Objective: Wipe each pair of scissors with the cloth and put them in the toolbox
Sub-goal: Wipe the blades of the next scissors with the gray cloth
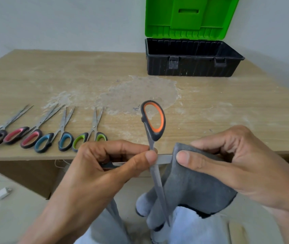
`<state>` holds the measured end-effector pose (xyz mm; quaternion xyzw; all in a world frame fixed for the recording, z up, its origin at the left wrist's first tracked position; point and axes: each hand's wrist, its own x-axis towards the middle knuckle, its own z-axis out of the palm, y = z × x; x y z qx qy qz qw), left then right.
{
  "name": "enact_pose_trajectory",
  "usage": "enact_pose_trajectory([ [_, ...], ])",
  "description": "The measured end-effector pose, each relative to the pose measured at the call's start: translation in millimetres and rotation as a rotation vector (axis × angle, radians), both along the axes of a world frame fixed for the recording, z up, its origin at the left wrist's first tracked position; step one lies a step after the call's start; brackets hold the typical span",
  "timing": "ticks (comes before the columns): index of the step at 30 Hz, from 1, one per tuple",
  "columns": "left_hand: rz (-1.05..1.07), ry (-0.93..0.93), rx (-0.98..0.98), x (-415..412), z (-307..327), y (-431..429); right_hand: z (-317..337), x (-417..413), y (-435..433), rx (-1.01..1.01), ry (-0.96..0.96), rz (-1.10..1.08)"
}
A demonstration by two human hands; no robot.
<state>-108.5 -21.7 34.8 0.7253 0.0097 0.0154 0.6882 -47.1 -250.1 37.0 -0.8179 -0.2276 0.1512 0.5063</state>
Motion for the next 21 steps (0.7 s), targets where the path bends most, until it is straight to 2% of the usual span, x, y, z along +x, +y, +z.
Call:
enact_pose_trajectory([
  [6,-0.004,0.056,-0.057,-4,-9,11,3,-2,4,0.047,0.091,0.039],
  [13,-0.029,0.144,-0.185,-5,-10,15,7,-3,-15,0.122,0.251,-0.047],
  [16,-0.014,0.097,-0.131,-6,-8,14,6,-4,-15,0.092,0.224,-0.05],
  [21,0.042,0.011,0.017,-6,-1,6,6,-3,-6,0.029,0.072,-0.027],
])
